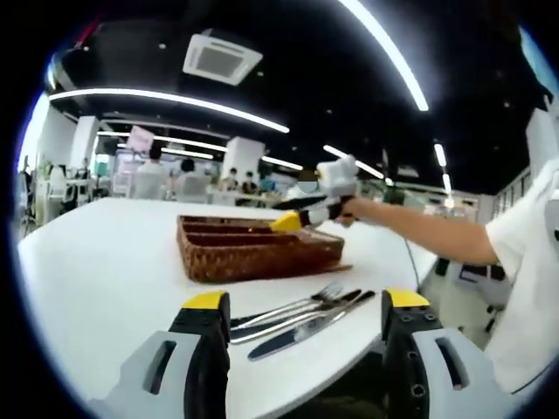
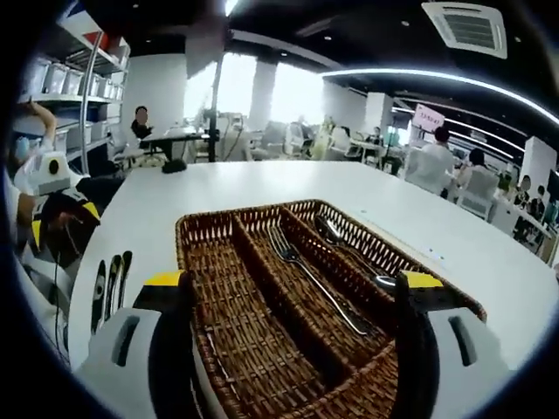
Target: Arrange the knives, forks, and spoons in their matching storage slots by inserting each utensil handle-first until every utensil is classified and aligned in the correct compartment
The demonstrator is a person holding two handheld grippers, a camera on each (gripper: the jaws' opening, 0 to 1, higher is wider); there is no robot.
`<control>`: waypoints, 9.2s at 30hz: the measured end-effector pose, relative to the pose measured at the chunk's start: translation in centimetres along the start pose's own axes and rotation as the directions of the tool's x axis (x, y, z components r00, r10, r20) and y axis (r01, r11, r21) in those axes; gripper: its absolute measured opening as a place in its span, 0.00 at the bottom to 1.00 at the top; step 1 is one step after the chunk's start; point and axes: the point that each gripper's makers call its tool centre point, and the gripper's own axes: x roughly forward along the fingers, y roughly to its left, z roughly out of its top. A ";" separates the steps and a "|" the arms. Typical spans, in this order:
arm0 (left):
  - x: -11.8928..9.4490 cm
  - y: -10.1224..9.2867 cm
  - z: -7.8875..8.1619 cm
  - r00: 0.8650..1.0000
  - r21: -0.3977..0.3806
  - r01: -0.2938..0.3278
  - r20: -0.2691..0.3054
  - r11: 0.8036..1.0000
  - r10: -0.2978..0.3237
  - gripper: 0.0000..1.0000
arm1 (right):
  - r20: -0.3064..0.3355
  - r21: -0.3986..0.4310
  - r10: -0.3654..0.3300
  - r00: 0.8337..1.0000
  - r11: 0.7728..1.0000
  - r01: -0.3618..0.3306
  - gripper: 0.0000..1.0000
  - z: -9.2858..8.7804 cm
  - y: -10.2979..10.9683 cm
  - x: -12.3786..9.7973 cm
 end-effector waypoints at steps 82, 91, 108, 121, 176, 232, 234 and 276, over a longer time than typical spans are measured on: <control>4.6 -1.0 -1.7 0.994 0.048 0.074 -0.090 0.996 -0.069 0.60 | 0.050 0.093 -0.053 0.997 0.995 0.049 0.92 -7.1 8.6 -13.6; 5.6 -0.3 -1.9 0.987 0.082 0.093 -0.137 0.992 -0.081 0.55 | 0.078 0.138 -0.027 0.997 0.990 0.016 0.92 -7.4 10.0 -14.0; 7.5 0.6 -2.9 0.963 0.133 0.125 -0.255 0.983 -0.088 0.41 | 0.054 0.155 -0.043 0.998 0.987 0.034 0.91 -9.1 9.9 -15.1; 9.1 1.6 -3.7 0.921 0.163 0.170 -0.378 0.972 -0.098 0.35 | 0.059 0.176 -0.049 0.997 0.984 0.038 0.92 -9.8 10.3 -15.5; 13.6 -1.1 -5.3 0.743 0.164 0.486 -0.594 0.859 -0.307 0.10 | 0.088 0.239 -0.053 0.995 0.971 0.031 0.86 -10.7 9.7 -16.5; 17.7 2.0 4.7 0.791 0.227 0.513 -0.498 0.828 -0.354 0.02 | 0.128 0.264 -0.088 0.988 0.963 0.052 0.84 -9.8 8.8 -17.1; 18.0 2.2 5.0 0.791 0.217 0.509 -0.499 0.833 -0.354 0.02 | 0.129 0.266 -0.091 0.987 0.962 0.054 0.84 -9.8 8.7 -17.1; 26.2 9.9 8.9 0.772 0.321 0.473 -0.599 0.820 -0.211 0.02 | 0.136 0.301 -0.173 0.975 0.945 0.126 0.82 -10.6 4.5 -18.4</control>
